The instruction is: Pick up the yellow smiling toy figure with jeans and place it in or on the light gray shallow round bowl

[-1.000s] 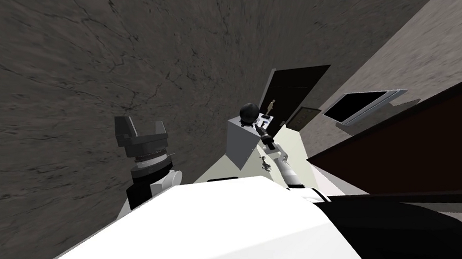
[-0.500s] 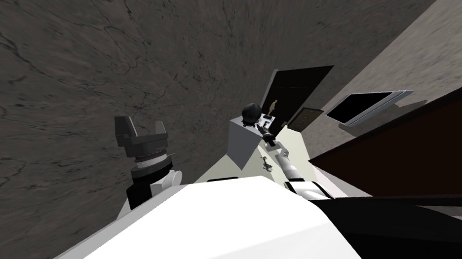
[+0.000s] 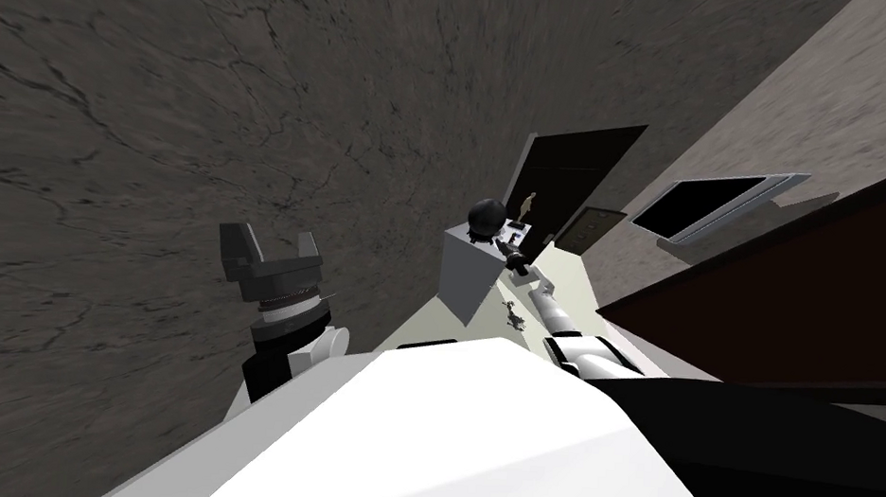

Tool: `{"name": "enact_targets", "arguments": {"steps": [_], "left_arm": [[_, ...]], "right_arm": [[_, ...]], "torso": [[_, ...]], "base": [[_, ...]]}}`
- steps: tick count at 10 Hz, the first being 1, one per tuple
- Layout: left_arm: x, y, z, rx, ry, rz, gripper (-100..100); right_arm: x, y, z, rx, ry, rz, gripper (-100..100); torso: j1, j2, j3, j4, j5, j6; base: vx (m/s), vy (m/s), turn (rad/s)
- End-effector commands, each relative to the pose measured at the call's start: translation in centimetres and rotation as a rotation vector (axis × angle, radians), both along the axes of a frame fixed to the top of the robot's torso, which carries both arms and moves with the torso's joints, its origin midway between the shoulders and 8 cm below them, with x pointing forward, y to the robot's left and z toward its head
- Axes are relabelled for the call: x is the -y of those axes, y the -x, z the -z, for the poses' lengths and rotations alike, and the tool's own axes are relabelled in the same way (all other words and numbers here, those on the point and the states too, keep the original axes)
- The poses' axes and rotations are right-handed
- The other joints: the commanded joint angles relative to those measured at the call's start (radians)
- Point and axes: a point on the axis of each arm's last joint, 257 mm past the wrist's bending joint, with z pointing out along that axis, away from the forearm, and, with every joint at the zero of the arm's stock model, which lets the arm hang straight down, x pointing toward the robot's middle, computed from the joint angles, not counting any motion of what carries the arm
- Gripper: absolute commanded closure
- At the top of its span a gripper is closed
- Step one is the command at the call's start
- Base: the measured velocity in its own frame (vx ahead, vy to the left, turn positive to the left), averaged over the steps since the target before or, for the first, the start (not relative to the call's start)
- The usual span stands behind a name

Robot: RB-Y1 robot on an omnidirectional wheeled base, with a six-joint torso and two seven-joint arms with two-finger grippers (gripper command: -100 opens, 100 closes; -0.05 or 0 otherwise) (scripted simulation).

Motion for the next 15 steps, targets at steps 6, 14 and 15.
{"name": "enact_targets", "arguments": {"steps": [6,14,15], "left_arm": [[0.0,0.0,0.0,0.000,0.000,0.000,0],[0.0,0.0,0.0,0.000,0.000,0.000,0],[0.0,0.0,0.0,0.000,0.000,0.000,0]], "right_arm": [[6.0,-1.1,0.6,-0.096,0.083,0.126,-100],[14.7,-0.7,1.3,-0.248,0.167,0.323,-100],[15.8,-0.8,0.3,-0.260,0.186,0.352,-100]], "torso": [[0.000,-0.001,0.000,0.000,0.000,0.000],[0.002,-0.003,-0.002,-0.001,0.001,0.000],[0.001,-0.002,-0.001,-0.001,0.000,0.001]], "base": [[0.002,0.038,0.027],[0.020,0.043,0.025],[0.032,0.039,0.018]]}}
